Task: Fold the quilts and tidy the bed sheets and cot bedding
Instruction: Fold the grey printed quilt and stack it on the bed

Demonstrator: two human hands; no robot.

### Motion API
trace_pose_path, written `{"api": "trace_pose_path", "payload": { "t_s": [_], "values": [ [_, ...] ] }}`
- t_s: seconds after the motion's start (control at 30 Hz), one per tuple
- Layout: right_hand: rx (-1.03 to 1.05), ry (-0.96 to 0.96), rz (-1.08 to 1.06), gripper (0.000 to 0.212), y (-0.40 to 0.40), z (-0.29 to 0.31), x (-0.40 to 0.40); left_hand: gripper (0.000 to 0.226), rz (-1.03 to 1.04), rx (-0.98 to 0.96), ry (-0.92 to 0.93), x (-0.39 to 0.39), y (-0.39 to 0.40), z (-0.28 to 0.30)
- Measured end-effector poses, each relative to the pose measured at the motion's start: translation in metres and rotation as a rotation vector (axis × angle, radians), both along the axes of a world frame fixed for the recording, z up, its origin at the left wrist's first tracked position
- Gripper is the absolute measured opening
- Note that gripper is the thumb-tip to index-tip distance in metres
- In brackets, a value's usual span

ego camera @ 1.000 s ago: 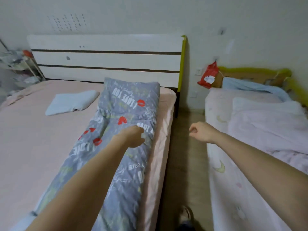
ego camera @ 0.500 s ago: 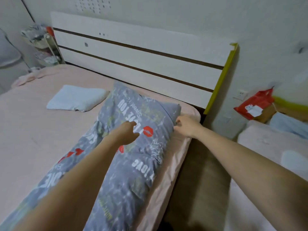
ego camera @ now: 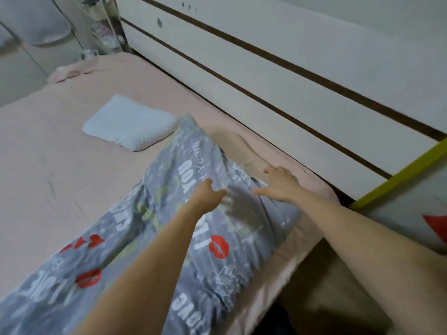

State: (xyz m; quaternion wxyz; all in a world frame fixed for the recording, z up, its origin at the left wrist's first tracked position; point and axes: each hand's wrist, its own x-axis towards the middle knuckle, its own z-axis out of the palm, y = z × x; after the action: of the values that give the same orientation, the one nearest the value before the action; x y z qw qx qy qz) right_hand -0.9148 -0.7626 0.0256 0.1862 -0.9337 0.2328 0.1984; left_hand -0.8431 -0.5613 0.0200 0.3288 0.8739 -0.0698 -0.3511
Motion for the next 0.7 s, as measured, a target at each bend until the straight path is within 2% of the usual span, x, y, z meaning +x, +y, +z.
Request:
{"api": "trace_pose_path", "payload": {
  "t_s": [0.13, 0.23, 0.3, 0.4, 0.43, 0.6, 0.7],
  "values": [
    [0.225, 0.041, 0.011, 0.110, -0.022, -0.059, 0.068, 0.071, 0.309, -0.089, 0.154, 0.025, -0.032, -0.021],
    [0.407, 0.093, 0.030, 0.127, -0.030, -0.110, 0.099, 0.047, 0.487, -0.110, 0.263, 0.042, -0.061, -0.036],
    [0.462, 0.126, 0.013, 0.134, -0.035, -0.133, 0.109, 0.044, 0.521, -0.095, 0.277, 0.057, -0.084, -0.042],
    [0.494, 0.134, -0.079, 0.114, -0.043, -0.162, 0.128, 0.072, 0.574, -0.049, 0.288, 0.078, -0.116, -0.061],
    [0.485, 0.124, -0.108, 0.112, -0.043, -0.169, 0.131, 0.075, 0.584, -0.057, 0.291, 0.081, -0.123, -0.067],
    [0.635, 0.131, -0.334, 0.122, -0.048, -0.191, 0.147, 0.072, 0.638, -0.078, 0.251, 0.095, -0.134, -0.092],
    [0.735, 0.126, -0.408, 0.112, -0.049, -0.198, 0.145, 0.075, 0.697, -0.105, 0.266, 0.095, -0.129, -0.099]
  ]
}}
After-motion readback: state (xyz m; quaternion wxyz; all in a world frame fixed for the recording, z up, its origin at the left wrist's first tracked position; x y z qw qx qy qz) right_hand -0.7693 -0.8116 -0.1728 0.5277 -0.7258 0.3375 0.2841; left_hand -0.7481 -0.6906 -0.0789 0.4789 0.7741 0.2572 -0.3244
